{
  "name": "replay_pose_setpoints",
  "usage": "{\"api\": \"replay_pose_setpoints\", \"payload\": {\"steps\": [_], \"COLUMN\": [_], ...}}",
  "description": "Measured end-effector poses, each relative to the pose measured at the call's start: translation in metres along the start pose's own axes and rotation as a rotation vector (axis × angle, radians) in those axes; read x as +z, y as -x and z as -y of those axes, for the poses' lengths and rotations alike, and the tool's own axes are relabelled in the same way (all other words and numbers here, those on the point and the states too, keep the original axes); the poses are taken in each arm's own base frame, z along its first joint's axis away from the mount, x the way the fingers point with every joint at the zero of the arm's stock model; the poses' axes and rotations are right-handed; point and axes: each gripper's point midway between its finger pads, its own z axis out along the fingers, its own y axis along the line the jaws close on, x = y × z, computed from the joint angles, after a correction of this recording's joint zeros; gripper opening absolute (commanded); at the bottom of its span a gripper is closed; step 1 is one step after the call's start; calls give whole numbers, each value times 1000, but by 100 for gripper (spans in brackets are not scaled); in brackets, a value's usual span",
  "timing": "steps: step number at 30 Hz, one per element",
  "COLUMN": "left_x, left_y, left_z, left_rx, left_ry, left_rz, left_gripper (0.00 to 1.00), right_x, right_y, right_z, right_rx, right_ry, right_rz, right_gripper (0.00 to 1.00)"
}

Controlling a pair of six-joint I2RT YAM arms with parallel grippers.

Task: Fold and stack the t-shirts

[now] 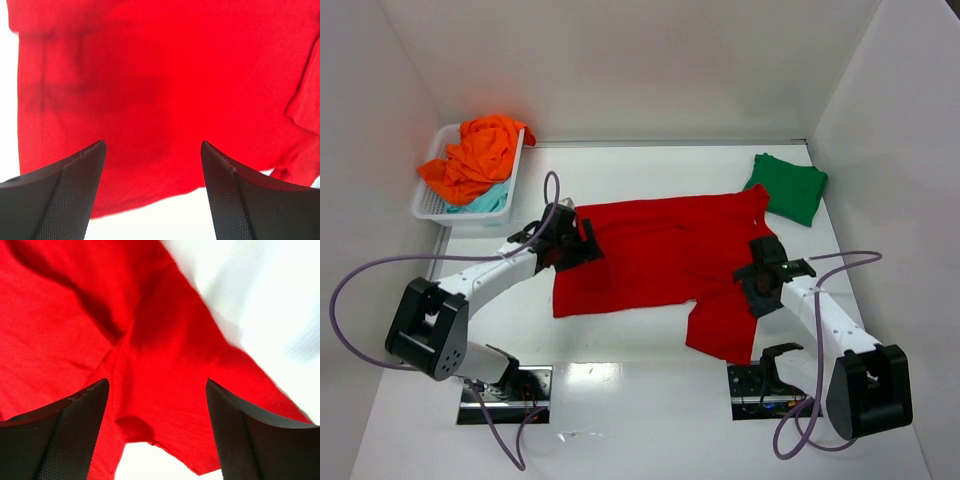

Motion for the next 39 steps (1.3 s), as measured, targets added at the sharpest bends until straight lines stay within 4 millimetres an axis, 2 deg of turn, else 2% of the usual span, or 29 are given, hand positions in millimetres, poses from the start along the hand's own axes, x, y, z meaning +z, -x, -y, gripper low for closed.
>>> {"api": "replay_pose_setpoints", "payload": {"steps": [1,2,4,5,6,9,10,12,14,15,18,24,30,39], "left_x": [3,5,8,9,10,11,13,21,34,42,71,119,131,140], "left_y": [5,11,25,34,43,75,85,104,119,122,125,107,141,177], "left_z": [2,3,9,13,17,30,33,35,32,29,13,-22,-25,-61], "left_rx": [4,10,35,43,57,75,78,76,71,69,52,32,26,-38], "left_ry": [2,3,-1,-7,-15,-41,-48,-54,-47,-37,11,127,194,262], "left_rz": [2,7,26,40,56,113,132,158,166,163,135,49,106,126], "left_gripper": [81,77,71,66,55,39,28,16,5,3,0,0,0,0], "right_x": [-2,-6,-18,-25,-33,-51,-54,-55,-52,-50,-48,-51,-58,-59], "right_y": [1,4,12,18,24,42,48,57,63,65,68,75,78,78], "right_z": [-2,-6,-24,-35,-47,-86,-97,-118,-130,-133,-138,-143,-145,-143], "right_rx": [-3,-7,-16,-22,-33,-61,-72,-95,-121,-131,-160,-181,-184,-197], "right_ry": [11,28,87,121,155,253,274,309,319,323,331,349,374,371], "right_rz": [4,12,38,56,76,138,159,193,218,227,244,278,292,294], "right_gripper": [75,60,50,32,26,12,11,11,12,12,16,19,26,31]}}
